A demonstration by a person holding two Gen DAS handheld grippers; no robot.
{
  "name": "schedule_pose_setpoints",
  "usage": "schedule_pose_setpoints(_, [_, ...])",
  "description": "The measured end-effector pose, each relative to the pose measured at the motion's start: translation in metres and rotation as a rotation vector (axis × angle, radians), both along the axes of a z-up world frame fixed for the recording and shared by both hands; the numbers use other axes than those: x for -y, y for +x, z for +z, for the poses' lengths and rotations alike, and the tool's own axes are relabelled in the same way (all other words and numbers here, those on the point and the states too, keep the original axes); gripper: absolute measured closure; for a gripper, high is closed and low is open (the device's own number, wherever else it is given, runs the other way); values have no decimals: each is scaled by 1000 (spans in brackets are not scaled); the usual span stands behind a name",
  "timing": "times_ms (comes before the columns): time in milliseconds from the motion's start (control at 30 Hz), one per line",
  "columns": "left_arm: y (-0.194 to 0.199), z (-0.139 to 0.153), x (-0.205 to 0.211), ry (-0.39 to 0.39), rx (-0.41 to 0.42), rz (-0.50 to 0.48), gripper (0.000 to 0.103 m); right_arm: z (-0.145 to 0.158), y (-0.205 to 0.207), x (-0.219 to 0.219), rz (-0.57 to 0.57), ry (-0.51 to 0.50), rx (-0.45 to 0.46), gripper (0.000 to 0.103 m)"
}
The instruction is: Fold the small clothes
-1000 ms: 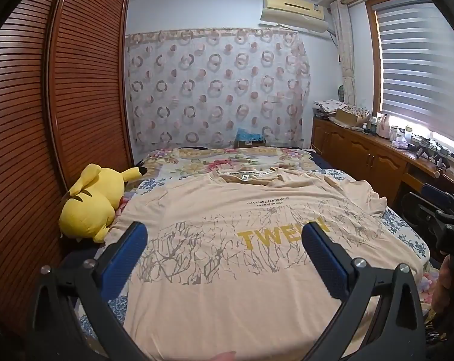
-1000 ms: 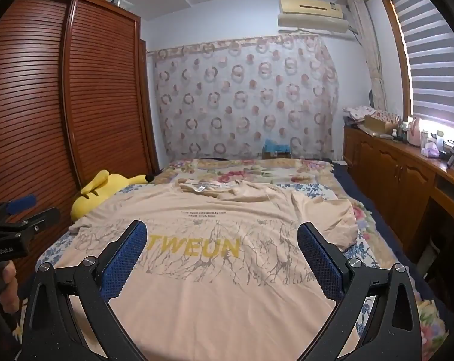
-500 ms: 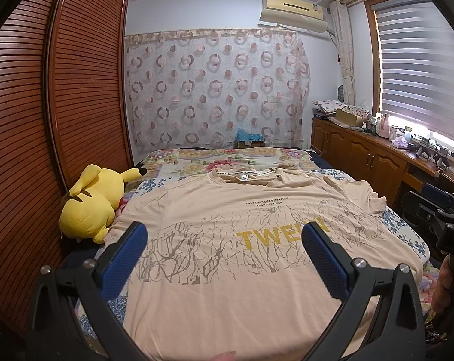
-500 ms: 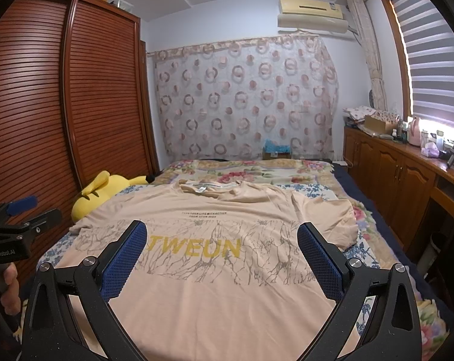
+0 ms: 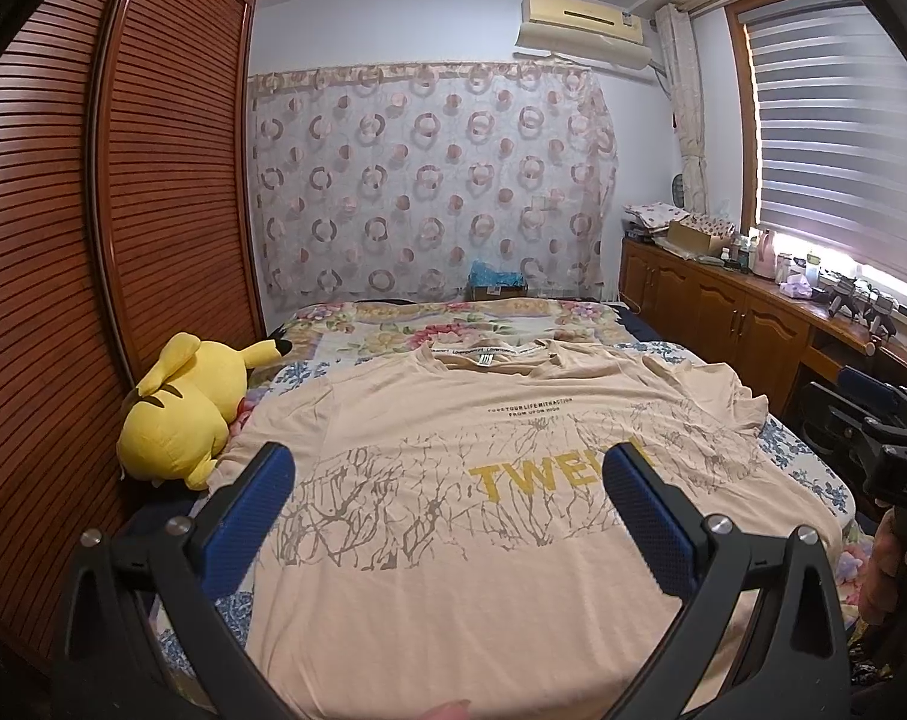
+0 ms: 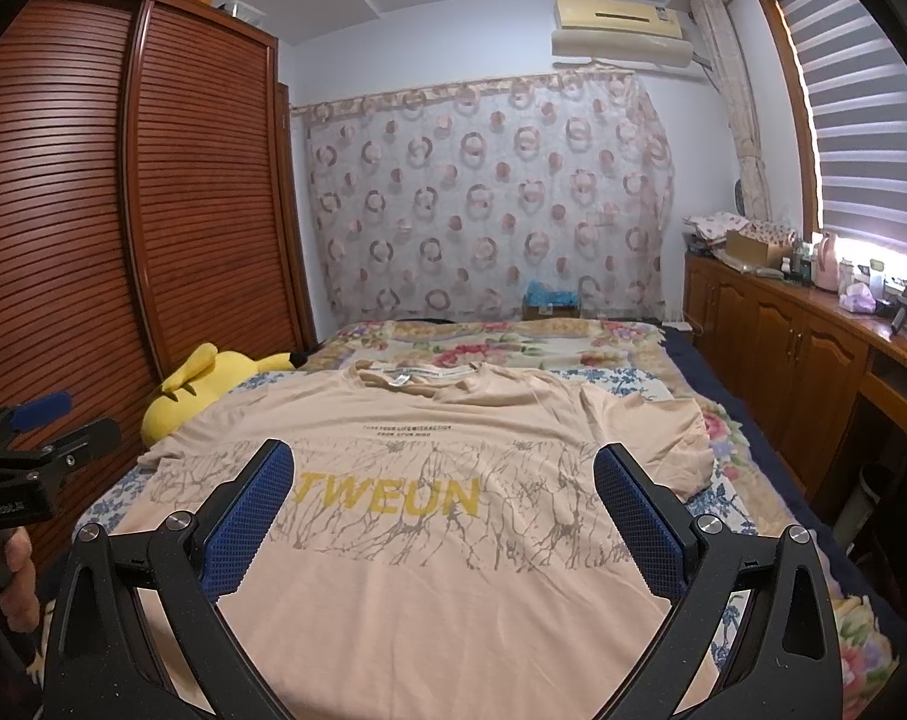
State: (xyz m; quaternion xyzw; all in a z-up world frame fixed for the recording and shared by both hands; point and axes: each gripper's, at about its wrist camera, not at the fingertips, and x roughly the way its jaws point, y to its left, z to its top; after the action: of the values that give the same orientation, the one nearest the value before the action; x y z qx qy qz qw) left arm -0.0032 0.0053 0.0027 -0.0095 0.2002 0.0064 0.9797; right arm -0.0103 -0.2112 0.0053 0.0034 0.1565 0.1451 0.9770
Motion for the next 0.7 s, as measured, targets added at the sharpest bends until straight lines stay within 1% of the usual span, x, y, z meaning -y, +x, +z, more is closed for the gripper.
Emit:
schedule_pose_setpoints(33, [0, 1, 0, 1, 0, -2, 0, 0, 0, 0, 1, 0, 0, 1])
schedule_pose_setpoints(67, [-4, 12, 6, 3, 3, -3, 0, 0, 0, 0, 1, -1, 0, 1])
schedule_pose_setpoints(100, [-4, 12, 6, 4, 3, -3, 0, 0, 0, 0, 0, -1, 0, 1])
schedule_pose_setpoints(567, [-6, 11, 10, 12, 14, -7, 0, 1, 0, -1, 0, 2, 4, 1])
schedule_pose_setpoints(600, [-6, 11, 10, 12, 14, -7, 0, 9, 0, -2, -2, 2, 6, 1])
schedule_pose_setpoints(700, [-6, 11, 10, 12, 14, -7, 0, 9, 0, -2, -2, 2, 6, 1])
